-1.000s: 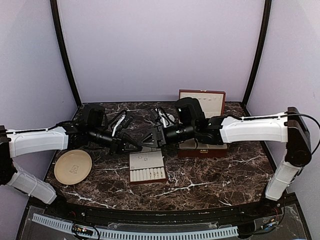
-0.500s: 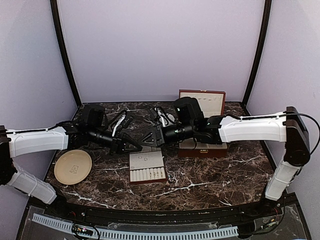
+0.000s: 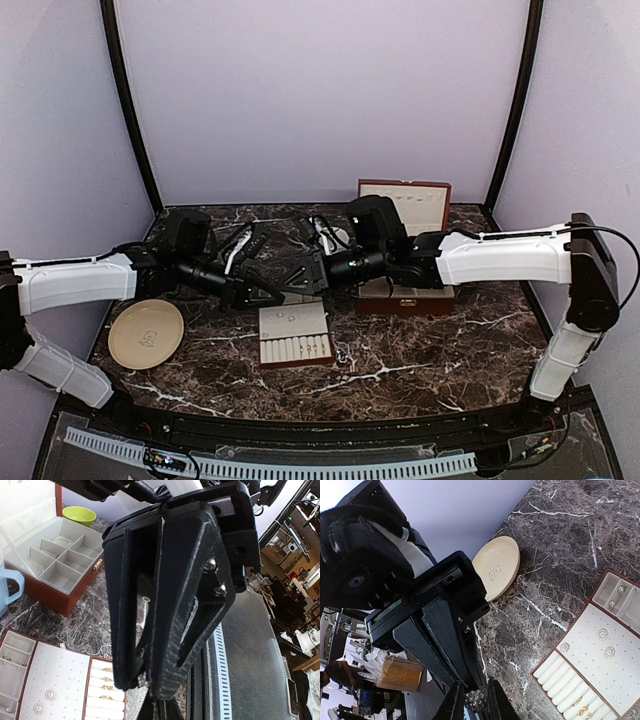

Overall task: Organize the mixed jewelry
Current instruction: Pass from the left arm to the right

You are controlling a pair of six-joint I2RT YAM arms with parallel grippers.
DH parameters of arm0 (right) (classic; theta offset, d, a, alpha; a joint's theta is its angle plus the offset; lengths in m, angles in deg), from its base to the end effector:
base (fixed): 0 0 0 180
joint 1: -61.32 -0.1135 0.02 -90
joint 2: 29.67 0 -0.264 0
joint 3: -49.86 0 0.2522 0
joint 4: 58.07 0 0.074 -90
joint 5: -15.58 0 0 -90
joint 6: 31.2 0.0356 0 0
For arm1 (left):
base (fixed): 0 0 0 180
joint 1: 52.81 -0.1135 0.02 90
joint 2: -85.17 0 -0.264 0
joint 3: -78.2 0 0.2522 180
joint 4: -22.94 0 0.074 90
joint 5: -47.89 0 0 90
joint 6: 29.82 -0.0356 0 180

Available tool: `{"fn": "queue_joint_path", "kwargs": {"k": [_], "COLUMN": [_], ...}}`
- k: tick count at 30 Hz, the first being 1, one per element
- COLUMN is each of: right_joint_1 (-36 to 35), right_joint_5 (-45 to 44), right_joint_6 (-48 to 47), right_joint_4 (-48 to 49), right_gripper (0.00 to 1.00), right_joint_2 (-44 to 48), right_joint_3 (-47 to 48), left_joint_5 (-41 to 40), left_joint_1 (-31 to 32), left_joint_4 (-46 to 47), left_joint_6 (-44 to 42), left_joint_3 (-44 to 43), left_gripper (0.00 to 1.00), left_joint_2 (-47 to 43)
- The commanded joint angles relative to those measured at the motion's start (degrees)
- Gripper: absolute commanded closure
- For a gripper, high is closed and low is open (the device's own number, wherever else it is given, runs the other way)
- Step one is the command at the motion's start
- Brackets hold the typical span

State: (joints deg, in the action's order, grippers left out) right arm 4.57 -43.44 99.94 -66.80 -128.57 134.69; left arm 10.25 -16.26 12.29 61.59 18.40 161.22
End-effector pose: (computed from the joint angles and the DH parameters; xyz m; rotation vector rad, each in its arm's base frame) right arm 0.2050 0.3461 0.2725 -0.7208 2.1874 1.5471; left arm 0.2112 -0.1917 0.2558 1.1842 1.7316 -1.3347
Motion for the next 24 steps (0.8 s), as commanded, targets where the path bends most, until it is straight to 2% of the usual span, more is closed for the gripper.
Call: {"fn": "queue_joint_path", "kwargs": {"k": [1,13,15,21,24], "right_joint_1": [-0.4,-0.4,-0.4,-0.3,-0.3], "right_joint_5": [-0.7,-0.9,-1.2,-3.2,-4.5], "right_joint_6": [0.0,0.3,0.2,-0.2,-0.3], "right_joint_4": [1.3,2.3,2.4,2.3,2.0], "right_gripper": [0.84,0.88,0.89,0.90,0.90], "right_joint_2": [0.1,0.3,0.4,1.5,1.9], "right_joint_3": [0.5,-0.3,-0.4,-1.3,-1.8], "left_joint_5": [-0.1,-2.2,-2.6,-4.4,-4.1], "left_joint_1": [0.3,0.4,0.4,0.3,0.3], "left_joint_4": [-0.6,-1.7,-1.8,-2.8,-2.7], "left_joint_6": [-1.1,-1.1,-1.1,-1.1,-1.1], "left_joint_3": [-1.3,-2.0,-2.1,-2.5,-2.5], "left_gripper": [1.00,1.00,0.94,0.56,0.50], "left_joint_2": [-0.7,-0.2,-0.2,-0.1,-0.2]}}
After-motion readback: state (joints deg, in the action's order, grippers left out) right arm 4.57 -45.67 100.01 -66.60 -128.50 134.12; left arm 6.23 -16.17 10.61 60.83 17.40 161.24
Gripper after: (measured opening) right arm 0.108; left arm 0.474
